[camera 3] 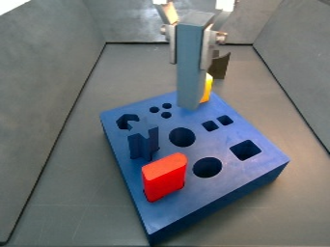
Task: Pick up the rectangle object. Move up. Place the rectangle object on the fixture. Regrasp the rectangle object. Move to above the board. Insert the rectangle object.
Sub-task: Insert the rectangle object.
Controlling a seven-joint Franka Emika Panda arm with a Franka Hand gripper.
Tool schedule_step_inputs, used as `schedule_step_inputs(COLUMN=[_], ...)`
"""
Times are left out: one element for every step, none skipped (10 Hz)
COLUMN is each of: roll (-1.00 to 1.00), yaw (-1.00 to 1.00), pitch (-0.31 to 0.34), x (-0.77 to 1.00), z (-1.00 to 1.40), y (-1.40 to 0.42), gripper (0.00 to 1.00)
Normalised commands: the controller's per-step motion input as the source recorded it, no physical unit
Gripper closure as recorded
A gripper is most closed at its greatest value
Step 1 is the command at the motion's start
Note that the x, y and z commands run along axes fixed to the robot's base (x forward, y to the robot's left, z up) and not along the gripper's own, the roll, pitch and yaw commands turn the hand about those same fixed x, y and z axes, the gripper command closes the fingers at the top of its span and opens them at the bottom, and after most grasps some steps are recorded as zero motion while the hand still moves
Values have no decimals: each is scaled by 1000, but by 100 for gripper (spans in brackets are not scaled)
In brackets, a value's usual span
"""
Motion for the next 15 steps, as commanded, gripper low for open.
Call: schedule_step_inputs(roll=[-34, -37, -40, -49, -123, -9, 0, -77, -120, -143, -123, -151, -80, -71, -71], yaw=[-849, -937, -980, -1000, -800, -6, 9, -120, -120, -123, -234, -771, -994, -1000, -1000], pitch=[-134, -89, -77, -83, -23, 0, 0, 383, 371, 343, 274, 0, 0, 0, 0], x=[103, 26, 20, 9, 240, 14, 3, 886, 926, 937, 849, 377, 71, 0, 0], z=[-129, -111, -123, -149, -74, 0, 0, 0, 0, 6, 0, 0, -123, -143, -154], y=[-217, -206, -149, -80, -77, 0, 0, 189, 220, 211, 186, 137, 0, 0, 0], gripper=[100, 100, 100, 100, 100, 100, 100, 100, 100, 100, 100, 100, 100, 100, 100])
